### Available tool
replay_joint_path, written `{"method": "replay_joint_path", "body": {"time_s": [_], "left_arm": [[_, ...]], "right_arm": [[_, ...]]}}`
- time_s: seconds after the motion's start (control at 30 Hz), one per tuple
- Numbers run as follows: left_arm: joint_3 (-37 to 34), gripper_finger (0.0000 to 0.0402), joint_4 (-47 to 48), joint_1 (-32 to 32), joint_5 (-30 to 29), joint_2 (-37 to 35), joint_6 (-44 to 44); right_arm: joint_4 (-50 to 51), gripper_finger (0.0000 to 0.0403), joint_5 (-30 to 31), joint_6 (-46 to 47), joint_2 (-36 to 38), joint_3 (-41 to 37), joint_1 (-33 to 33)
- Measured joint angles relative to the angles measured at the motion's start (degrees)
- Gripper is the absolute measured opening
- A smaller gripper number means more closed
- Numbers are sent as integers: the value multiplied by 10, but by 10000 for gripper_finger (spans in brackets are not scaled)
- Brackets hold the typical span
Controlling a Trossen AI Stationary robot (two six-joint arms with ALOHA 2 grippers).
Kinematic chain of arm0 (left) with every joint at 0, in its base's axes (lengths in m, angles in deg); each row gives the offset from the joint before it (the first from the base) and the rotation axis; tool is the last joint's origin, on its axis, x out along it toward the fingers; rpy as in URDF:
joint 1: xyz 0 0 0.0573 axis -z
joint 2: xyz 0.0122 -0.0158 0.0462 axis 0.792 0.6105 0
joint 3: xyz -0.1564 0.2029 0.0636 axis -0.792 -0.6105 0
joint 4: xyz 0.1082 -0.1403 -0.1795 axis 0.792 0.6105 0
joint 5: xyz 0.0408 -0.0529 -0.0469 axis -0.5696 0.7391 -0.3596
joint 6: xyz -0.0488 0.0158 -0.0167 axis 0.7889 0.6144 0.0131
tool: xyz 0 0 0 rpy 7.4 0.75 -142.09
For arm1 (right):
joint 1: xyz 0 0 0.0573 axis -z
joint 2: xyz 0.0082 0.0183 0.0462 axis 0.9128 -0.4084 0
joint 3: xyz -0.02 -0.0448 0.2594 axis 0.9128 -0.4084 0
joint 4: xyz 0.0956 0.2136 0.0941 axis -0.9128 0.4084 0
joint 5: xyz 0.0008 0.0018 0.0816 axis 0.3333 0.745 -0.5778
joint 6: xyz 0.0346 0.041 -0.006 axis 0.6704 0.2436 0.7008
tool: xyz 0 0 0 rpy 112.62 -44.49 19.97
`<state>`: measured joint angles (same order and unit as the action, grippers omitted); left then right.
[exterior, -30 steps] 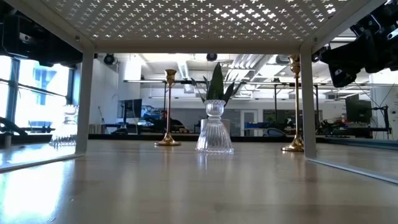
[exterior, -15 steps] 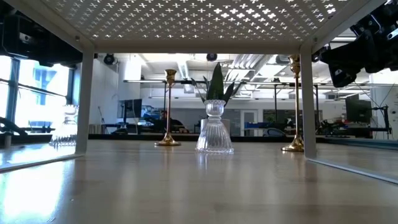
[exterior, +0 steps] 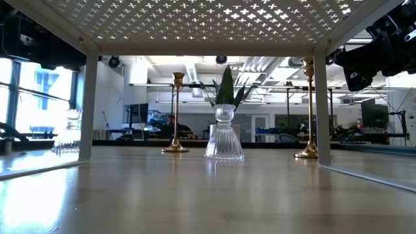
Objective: Pick & Place candle stick holders
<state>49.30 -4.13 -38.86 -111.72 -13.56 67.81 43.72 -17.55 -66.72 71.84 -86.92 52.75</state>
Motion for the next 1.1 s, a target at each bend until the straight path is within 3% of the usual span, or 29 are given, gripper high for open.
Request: {"method": "replay_joint_path", "body": {"time_s": [0.97, 1.1], "left_arm": [[0, 1, 0, 0, 0, 0, 0], [0, 1, 0, 0, 0, 0, 0]], "right_arm": [[0, 0, 0, -1, 0, 0, 0], [-20, 0, 42, -49, 0, 0, 0]]}}
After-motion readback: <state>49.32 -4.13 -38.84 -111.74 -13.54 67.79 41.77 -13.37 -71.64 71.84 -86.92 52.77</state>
